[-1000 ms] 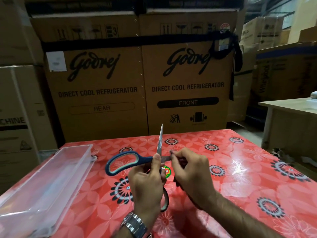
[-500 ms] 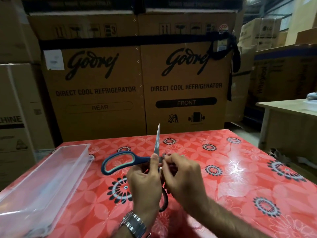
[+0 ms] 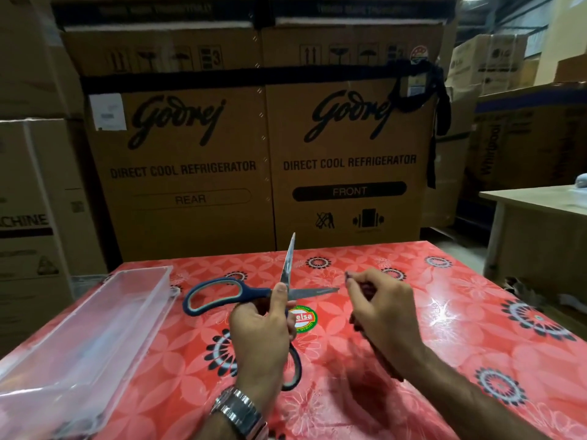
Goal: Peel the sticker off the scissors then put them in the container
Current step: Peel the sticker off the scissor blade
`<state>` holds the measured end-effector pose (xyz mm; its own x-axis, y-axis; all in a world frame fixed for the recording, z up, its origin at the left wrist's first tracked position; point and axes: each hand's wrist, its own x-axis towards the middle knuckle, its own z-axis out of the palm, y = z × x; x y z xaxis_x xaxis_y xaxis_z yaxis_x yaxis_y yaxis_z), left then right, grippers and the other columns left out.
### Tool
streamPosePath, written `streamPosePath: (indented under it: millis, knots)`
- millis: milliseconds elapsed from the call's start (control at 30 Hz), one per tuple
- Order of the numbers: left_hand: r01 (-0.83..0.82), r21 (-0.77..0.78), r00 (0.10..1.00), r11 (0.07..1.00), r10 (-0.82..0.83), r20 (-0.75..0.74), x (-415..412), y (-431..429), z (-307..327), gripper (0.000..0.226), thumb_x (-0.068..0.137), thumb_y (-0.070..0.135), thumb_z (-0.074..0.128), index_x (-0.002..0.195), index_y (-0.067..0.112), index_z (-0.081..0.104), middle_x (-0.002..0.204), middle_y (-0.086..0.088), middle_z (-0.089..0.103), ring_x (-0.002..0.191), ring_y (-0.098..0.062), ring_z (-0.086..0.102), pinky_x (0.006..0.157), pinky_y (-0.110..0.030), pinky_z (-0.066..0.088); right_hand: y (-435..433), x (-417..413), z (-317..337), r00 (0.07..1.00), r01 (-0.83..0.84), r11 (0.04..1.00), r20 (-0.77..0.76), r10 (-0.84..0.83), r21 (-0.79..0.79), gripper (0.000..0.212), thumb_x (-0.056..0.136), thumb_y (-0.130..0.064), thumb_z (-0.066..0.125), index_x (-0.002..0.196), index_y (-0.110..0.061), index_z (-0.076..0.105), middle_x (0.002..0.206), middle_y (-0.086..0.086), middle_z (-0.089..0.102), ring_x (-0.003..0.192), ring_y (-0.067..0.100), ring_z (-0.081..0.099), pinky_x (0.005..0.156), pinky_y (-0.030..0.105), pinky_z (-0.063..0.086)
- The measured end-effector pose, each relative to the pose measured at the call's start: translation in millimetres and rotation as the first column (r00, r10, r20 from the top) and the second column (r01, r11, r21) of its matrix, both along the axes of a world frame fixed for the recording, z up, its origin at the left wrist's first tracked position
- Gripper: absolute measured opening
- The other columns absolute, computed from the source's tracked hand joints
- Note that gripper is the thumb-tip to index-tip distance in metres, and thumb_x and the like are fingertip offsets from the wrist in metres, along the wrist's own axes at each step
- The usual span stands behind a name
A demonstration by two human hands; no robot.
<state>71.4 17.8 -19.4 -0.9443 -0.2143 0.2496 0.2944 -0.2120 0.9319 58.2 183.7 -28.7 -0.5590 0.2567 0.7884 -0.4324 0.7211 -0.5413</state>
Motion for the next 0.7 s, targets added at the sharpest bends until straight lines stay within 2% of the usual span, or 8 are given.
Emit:
streamPosePath:
  millis: [100, 200, 267, 367, 467, 533, 600, 700]
  knots:
    - [0.1, -0.083, 0.994, 0.992, -0.095, 0.062, -5, -6, -1, 0.035, 0.092, 0.023, 0.06, 0.072, -0.005, 0.065, 0.049, -0.006, 0.054, 0.042, -0.014, 0.046, 0.041, -0.023, 0.039, 4, 9, 14, 0.993, -0.084, 0.996, -0.074, 0.086, 0.04, 0.005, 0.088, -0.011, 0.069, 0.091, -0.013, 0.073, 0.067, -0.009, 0.069, 0.053, 0.001, 0.064, 0.051, 0.031, 0.056]
    - [0.228, -0.171, 0.972, 0.958, -0.213, 0.103, -6, -8, -1, 0.031, 0.093, 0.021, 0.06, 0.077, -0.004, 0.067, 0.054, -0.007, 0.059, 0.043, -0.012, 0.048, 0.041, -0.023, 0.039, 4, 9, 19, 0.986, -0.129, 0.971, -0.081, 0.148, 0.201, 0.014, 0.087, -0.016, 0.064, 0.094, -0.01, 0.074, 0.082, -0.004, 0.071, 0.071, 0.006, 0.066, 0.064, 0.033, 0.056]
    - [0.252, -0.226, 0.967, 0.941, -0.234, 0.105, -4, -7, 0, 0.031, 0.093, 0.02, 0.059, 0.078, -0.006, 0.067, 0.054, -0.008, 0.06, 0.042, -0.012, 0.048, 0.041, -0.023, 0.04, 1, 10, 17, 0.978, -0.162, 0.937, -0.073, 0.193, 0.309, 0.014, 0.087, -0.016, 0.063, 0.094, -0.01, 0.073, 0.085, -0.003, 0.069, 0.074, 0.009, 0.065, 0.065, 0.034, 0.054]
    - [0.273, -0.295, 0.962, 0.916, -0.253, 0.105, -2, -6, 1, 0.032, 0.094, 0.02, 0.057, 0.076, -0.006, 0.066, 0.052, -0.008, 0.059, 0.042, -0.014, 0.047, 0.042, -0.024, 0.04, -4, 11, 13, 0.976, -0.133, 0.893, -0.101, 0.194, 0.43, 0.018, 0.087, -0.021, 0.058, 0.093, -0.011, 0.072, 0.083, -0.003, 0.067, 0.074, 0.012, 0.062, 0.06, 0.039, 0.052]
    - [0.288, -0.329, 0.958, 0.899, -0.273, 0.092, 0, -6, 3, 0.033, 0.094, 0.02, 0.056, 0.073, -0.004, 0.064, 0.052, -0.01, 0.056, 0.043, -0.015, 0.046, 0.042, -0.026, 0.039, -8, 13, 10, 0.976, -0.065, 0.866, -0.149, 0.158, 0.496, 0.017, 0.086, -0.021, 0.059, 0.09, -0.01, 0.072, 0.083, -0.002, 0.07, 0.073, 0.014, 0.064, 0.062, 0.037, 0.051]
    - [0.305, -0.345, 0.952, 0.888, -0.295, 0.081, 2, -6, 5, 0.033, 0.095, 0.02, 0.055, 0.07, -0.002, 0.062, 0.047, -0.004, 0.054, 0.039, -0.013, 0.043, 0.041, -0.025, 0.037, -11, 14, 7, 0.973, -0.026, 0.84, -0.179, 0.145, 0.542, 0.014, 0.086, -0.018, 0.06, 0.087, -0.011, 0.072, 0.079, -0.001, 0.068, 0.069, 0.016, 0.063, 0.062, 0.034, 0.046]
    - [0.323, -0.339, 0.946, 0.884, -0.313, 0.084, 4, -5, 5, 0.032, 0.095, 0.018, 0.054, 0.07, -0.001, 0.06, 0.043, 0.003, 0.052, 0.037, -0.01, 0.041, 0.039, -0.024, 0.034, -13, 15, 5, 0.97, 0.006, 0.823, -0.203, 0.133, 0.568, 0.01, 0.085, -0.014, 0.063, 0.083, -0.01, 0.072, 0.072, 0.0, 0.065, 0.062, 0.019, 0.06, 0.059, 0.033, 0.042]
    - [0.343, -0.33, 0.939, 0.879, -0.328, 0.104, 5, -5, 6, 0.028, 0.095, 0.016, 0.054, 0.076, -0.004, 0.058, 0.046, 0.003, 0.053, 0.037, -0.01, 0.042, 0.039, -0.023, 0.034, -15, 16, 3, 0.973, 0.053, 0.813, -0.215, 0.09, 0.58, 0.01, 0.085, -0.012, 0.064, 0.077, -0.01, 0.071, 0.066, 0.0, 0.062, 0.056, 0.021, 0.058, 0.054, 0.037, 0.042]
